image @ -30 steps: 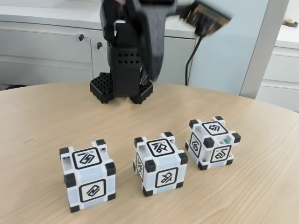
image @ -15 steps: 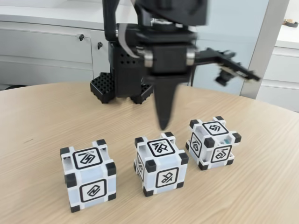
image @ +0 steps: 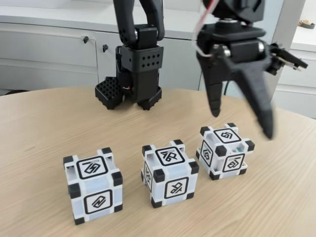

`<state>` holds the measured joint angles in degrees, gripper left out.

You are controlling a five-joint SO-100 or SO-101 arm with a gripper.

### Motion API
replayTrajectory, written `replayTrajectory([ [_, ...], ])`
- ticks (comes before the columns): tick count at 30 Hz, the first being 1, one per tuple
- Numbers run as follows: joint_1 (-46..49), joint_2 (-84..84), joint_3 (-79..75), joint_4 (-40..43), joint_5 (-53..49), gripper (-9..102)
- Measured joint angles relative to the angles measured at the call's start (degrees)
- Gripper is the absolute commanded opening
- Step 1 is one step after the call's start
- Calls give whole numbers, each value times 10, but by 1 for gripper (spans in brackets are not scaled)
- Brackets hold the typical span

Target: Stack cubes from left to right.

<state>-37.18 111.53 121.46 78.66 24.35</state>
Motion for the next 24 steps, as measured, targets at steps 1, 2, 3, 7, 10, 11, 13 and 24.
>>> replayTrajectory([
  [1, -6, -3, 0, 0, 1, 53],
  [2, -8, -4, -1, 0, 4, 53],
  [3, -12, -12, -1, 0, 6, 53],
  [7, -25, -73, -3, -2, 15, 57],
  [10, -19, -134, -11, -11, 22, 52],
  [11, -22, -152, -18, -18, 25, 45],
  [13, -24, -187, -29, -33, 28, 25],
  [24, -20, -186, -40, -62, 1, 0],
])
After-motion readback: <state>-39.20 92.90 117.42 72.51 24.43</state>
